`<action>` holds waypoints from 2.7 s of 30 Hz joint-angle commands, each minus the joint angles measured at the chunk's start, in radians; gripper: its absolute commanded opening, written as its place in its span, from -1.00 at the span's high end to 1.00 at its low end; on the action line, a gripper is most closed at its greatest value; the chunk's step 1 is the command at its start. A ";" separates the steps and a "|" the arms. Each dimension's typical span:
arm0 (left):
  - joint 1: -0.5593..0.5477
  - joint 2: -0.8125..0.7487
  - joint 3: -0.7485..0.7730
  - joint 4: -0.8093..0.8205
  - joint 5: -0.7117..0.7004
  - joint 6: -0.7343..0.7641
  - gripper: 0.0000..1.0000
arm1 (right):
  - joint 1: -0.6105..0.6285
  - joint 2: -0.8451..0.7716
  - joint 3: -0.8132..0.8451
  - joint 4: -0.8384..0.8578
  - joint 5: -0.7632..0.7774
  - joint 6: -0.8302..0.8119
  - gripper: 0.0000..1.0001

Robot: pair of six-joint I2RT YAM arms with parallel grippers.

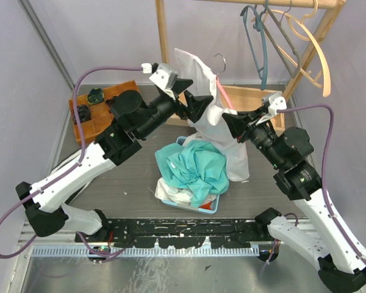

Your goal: Remove the t-shirt from the hanger

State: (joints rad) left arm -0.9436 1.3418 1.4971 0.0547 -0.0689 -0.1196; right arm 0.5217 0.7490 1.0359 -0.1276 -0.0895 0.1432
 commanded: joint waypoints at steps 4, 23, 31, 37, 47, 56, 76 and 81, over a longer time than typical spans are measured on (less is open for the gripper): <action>-0.003 0.070 0.099 0.123 0.039 0.121 -0.71 | 0.001 0.004 0.025 0.112 -0.044 0.000 0.99; -0.002 0.159 0.153 0.087 0.006 0.251 -0.50 | 0.002 0.003 0.029 0.097 -0.112 -0.018 0.99; -0.002 0.175 0.156 0.080 -0.010 0.253 0.04 | 0.002 -0.008 0.029 0.094 -0.119 -0.020 0.99; -0.003 0.169 0.151 0.084 -0.012 0.246 0.45 | 0.001 -0.014 0.028 0.089 -0.118 -0.020 0.99; -0.002 0.148 0.140 0.096 -0.055 0.216 1.00 | 0.002 -0.009 0.036 0.063 -0.105 -0.019 0.59; 0.015 0.087 0.137 0.048 -0.243 0.229 1.00 | 0.003 0.019 0.055 -0.016 -0.086 -0.037 -0.28; 0.149 -0.065 0.161 -0.106 -0.269 0.212 1.00 | 0.002 -0.024 -0.013 -0.026 -0.042 -0.077 -0.34; 0.150 -0.062 0.178 -0.111 -0.274 0.207 1.00 | 0.002 -0.004 -0.011 -0.015 -0.082 -0.074 -0.06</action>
State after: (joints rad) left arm -0.7963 1.2919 1.6169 -0.0940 -0.3313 0.0994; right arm 0.5217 0.7341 1.0203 -0.1947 -0.1360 0.0765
